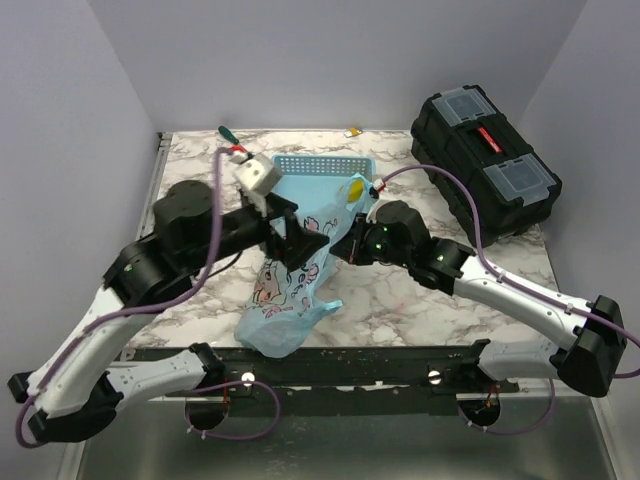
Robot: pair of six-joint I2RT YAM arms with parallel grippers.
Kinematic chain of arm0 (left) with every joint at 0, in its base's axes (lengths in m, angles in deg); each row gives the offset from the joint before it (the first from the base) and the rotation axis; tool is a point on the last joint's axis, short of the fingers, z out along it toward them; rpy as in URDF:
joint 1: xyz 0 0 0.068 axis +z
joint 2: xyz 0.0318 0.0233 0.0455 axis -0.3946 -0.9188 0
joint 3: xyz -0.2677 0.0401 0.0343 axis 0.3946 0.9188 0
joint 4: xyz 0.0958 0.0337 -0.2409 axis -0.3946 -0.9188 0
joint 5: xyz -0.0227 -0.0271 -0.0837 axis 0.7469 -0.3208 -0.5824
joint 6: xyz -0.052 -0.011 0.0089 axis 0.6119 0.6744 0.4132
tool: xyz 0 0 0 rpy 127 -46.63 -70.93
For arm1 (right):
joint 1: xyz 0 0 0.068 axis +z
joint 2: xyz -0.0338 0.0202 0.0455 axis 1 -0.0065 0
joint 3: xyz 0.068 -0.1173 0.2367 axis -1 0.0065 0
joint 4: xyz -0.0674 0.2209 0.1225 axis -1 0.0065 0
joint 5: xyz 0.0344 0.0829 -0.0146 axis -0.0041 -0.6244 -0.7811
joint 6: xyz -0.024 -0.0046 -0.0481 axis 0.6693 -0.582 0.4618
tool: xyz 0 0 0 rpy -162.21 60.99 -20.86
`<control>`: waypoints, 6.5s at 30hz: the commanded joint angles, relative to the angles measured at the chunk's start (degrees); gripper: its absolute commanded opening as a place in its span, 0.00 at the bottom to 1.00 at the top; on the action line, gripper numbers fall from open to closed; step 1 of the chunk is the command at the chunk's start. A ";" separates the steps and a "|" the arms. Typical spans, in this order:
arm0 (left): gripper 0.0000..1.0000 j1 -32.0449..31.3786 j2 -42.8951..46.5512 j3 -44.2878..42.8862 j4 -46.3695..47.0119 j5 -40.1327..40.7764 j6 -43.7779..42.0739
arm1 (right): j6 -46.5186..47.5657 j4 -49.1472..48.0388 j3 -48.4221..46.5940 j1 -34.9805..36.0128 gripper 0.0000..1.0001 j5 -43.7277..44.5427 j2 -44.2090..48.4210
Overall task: Take the fake fruits out of the plastic bag
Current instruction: Adjust the plastic bag at the center of the board.
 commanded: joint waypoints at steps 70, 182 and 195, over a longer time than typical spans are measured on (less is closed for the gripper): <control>0.00 17.18 13.12 30.28 4.25 31.16 1.01 | 20.65 19.31 -13.03 -10.64 0.24 10.74 -6.02; 0.00 21.01 9.23 32.94 6.56 16.19 14.60 | 30.04 -19.65 -8.76 21.95 0.37 33.43 -24.06; 0.00 21.01 8.79 40.75 8.30 12.78 17.95 | 21.60 -15.87 5.45 22.46 0.31 26.60 -22.09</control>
